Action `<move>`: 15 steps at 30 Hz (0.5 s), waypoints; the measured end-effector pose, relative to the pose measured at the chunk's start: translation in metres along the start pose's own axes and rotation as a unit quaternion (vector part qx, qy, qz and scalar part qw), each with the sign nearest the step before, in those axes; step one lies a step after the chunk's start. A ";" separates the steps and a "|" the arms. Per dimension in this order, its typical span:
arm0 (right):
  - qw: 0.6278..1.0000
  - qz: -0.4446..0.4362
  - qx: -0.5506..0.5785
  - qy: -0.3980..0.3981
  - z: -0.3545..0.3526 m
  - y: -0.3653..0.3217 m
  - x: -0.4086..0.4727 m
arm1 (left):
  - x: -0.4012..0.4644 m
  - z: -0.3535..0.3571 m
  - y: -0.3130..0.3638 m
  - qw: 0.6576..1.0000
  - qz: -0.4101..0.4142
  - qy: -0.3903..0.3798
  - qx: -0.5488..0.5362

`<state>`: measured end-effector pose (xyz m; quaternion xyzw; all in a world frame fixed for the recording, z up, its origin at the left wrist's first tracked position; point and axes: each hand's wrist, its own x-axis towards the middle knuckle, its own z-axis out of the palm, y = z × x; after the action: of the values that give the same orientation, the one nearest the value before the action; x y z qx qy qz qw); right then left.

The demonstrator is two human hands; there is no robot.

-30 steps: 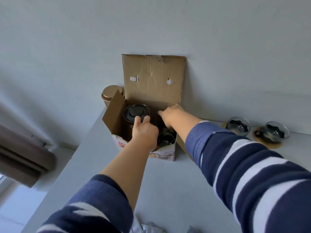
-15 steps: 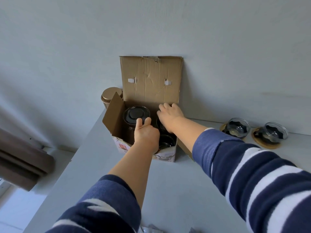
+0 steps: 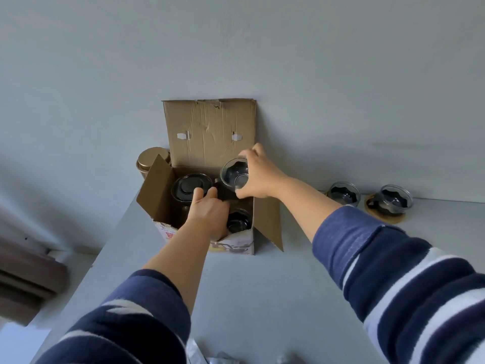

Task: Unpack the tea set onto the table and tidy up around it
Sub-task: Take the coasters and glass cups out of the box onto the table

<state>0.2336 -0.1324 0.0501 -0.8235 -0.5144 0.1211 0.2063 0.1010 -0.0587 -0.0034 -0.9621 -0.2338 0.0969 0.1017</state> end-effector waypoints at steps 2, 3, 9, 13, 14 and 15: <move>0.995 0.036 0.086 0.024 -0.003 0.004 -0.005 | 0.001 -0.002 -0.004 1.000 0.009 0.009 -0.001; 0.991 0.052 0.117 0.035 -0.005 0.007 -0.006 | 0.001 -0.004 -0.005 1.000 0.011 0.011 -0.004; 0.950 0.106 0.276 0.098 -0.023 0.027 -0.017 | 0.004 -0.024 -0.022 0.998 0.011 -0.020 -0.060; 0.931 0.127 0.329 0.096 -0.036 0.040 -0.037 | 0.009 -0.036 -0.032 0.966 0.001 -0.053 -0.252; 0.930 0.130 0.331 0.097 -0.038 0.043 -0.042 | 0.009 -0.038 -0.032 0.960 -0.002 -0.068 -0.272; 0.929 0.135 0.332 0.096 -0.040 0.045 -0.048 | 0.008 -0.040 -0.031 0.958 -0.004 -0.075 -0.277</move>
<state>0.2650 -0.2012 0.0634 -0.7774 -0.3068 0.2322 0.4976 0.1042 -0.0339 0.0412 -0.9414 -0.2624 0.1001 -0.1868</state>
